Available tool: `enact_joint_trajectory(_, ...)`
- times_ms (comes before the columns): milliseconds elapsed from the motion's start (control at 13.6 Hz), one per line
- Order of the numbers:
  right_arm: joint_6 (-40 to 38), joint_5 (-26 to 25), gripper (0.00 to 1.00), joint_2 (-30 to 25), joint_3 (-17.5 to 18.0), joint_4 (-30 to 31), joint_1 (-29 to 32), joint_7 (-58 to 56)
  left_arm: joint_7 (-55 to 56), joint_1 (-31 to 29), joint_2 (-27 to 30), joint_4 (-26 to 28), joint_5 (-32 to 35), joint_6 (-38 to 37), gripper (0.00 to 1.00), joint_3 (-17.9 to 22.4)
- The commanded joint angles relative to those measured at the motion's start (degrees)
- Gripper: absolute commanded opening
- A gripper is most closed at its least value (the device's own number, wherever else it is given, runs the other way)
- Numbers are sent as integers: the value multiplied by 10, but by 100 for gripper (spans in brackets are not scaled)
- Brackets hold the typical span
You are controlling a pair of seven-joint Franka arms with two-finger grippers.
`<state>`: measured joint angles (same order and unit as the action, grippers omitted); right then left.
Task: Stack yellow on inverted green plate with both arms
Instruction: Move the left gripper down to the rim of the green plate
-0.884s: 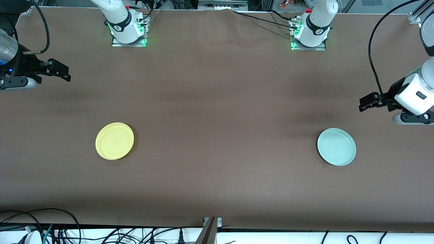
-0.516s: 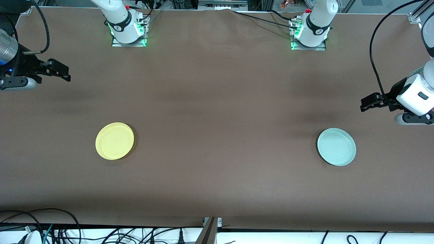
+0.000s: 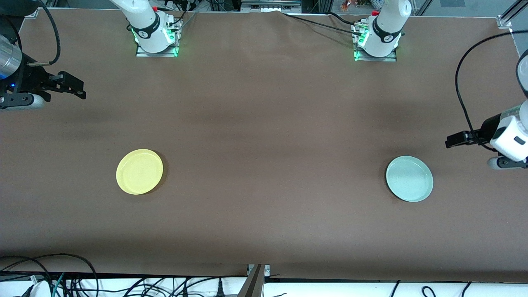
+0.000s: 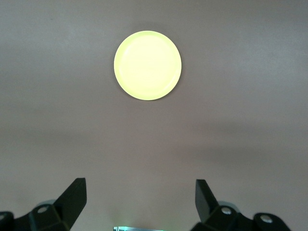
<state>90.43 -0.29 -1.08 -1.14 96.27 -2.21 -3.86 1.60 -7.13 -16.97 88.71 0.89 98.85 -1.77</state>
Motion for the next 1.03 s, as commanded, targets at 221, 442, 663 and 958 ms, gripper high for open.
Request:
enact_joint_trajectory(221,-12,5,100,1,1,-11,1,7,-119,-60,-89,2,-91,76,100,0)
enact_joint_trajectory(442,-12,5,100,1,1,-11,1,7,-184,-84,-129,25,-135,130,100,0)
enact_joint_trajectory(663,-12,5,100,1,1,-11,1,7,-257,-114,-176,25,-198,147,100,0)
enact_joint_trajectory(958,-12,5,100,1,1,-11,1,7,-335,-145,-230,26,-254,165,100,0)
